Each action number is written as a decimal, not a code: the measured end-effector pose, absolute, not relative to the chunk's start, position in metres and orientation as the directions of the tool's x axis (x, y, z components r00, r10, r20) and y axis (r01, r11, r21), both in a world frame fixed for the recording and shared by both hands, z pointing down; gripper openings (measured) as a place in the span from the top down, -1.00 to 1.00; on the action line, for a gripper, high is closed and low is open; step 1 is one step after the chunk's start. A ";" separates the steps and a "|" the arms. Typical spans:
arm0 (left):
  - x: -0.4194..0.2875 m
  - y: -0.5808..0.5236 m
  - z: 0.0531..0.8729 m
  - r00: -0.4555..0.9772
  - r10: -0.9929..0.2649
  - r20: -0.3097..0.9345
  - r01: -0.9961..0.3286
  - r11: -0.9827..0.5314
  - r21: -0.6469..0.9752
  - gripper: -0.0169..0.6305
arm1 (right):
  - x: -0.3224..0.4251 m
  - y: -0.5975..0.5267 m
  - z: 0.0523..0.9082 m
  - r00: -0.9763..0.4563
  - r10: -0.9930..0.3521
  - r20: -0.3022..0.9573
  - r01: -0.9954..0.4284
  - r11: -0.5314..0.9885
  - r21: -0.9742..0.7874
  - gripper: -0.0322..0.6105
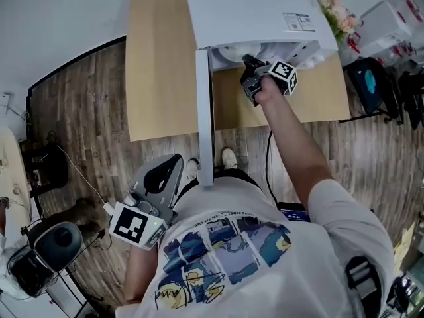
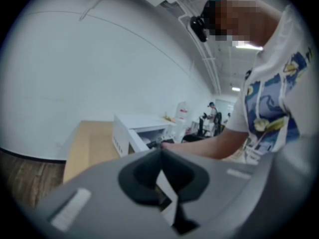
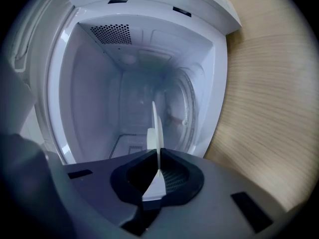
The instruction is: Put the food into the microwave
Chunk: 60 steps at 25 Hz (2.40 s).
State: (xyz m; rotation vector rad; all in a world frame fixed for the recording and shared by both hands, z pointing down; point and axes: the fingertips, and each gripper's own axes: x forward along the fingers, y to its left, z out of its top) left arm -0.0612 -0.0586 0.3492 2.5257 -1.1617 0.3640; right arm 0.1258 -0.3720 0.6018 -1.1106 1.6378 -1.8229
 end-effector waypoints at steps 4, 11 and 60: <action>-0.062 -0.061 0.349 0.629 -0.685 0.367 -0.772 -0.605 0.194 0.92 | 0.124 -0.377 0.606 -0.565 -0.774 0.286 -0.201 -0.208 -0.957 0.85; -0.066 -0.063 0.348 0.618 -0.690 0.376 -0.781 -0.595 0.192 0.92 | 0.126 -0.380 0.614 -0.540 -0.778 0.321 -0.238 -0.224 -0.945 0.85; -0.081 -0.072 0.362 0.659 -0.638 0.399 -0.745 -0.626 0.231 0.92 | 0.139 -0.376 0.607 -0.311 -0.745 0.590 -0.838 -0.077 -0.540 0.46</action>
